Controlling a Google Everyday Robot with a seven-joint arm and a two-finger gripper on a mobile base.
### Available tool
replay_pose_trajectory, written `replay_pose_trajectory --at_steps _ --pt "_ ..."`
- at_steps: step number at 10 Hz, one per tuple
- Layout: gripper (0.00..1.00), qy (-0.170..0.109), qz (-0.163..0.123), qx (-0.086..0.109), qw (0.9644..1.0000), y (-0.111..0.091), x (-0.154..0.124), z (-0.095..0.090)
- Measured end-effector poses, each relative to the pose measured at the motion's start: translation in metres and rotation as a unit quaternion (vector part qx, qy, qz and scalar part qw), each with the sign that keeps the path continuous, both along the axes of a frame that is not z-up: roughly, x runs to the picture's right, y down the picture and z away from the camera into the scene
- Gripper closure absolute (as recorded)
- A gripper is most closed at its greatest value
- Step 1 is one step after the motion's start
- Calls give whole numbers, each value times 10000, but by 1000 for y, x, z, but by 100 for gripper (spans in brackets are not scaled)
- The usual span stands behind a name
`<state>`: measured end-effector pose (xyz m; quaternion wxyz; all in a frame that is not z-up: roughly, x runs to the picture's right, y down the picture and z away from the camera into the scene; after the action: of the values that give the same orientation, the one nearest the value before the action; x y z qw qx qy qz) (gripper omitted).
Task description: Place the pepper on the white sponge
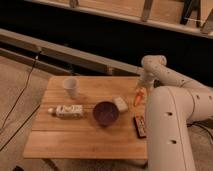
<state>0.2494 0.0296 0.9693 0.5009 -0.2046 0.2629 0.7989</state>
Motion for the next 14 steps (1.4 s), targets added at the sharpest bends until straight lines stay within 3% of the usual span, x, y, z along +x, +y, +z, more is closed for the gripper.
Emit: replay_pose_trajectory --at_steps 2,4,5,9,11,14 --pt "35 17 -16 -91 10000 2 0 9" --pt "43 25 -18 -176 9998 6 -1 15" --pt "57 25 -6 -227 9997 9 0 18" --pt "96 3 13 -296 9996 11 0 21" --pt "100 -29 -18 -269 9996 6 -1 15" --pt "100 -162 -274 -204 9993 -10 -11 -10"
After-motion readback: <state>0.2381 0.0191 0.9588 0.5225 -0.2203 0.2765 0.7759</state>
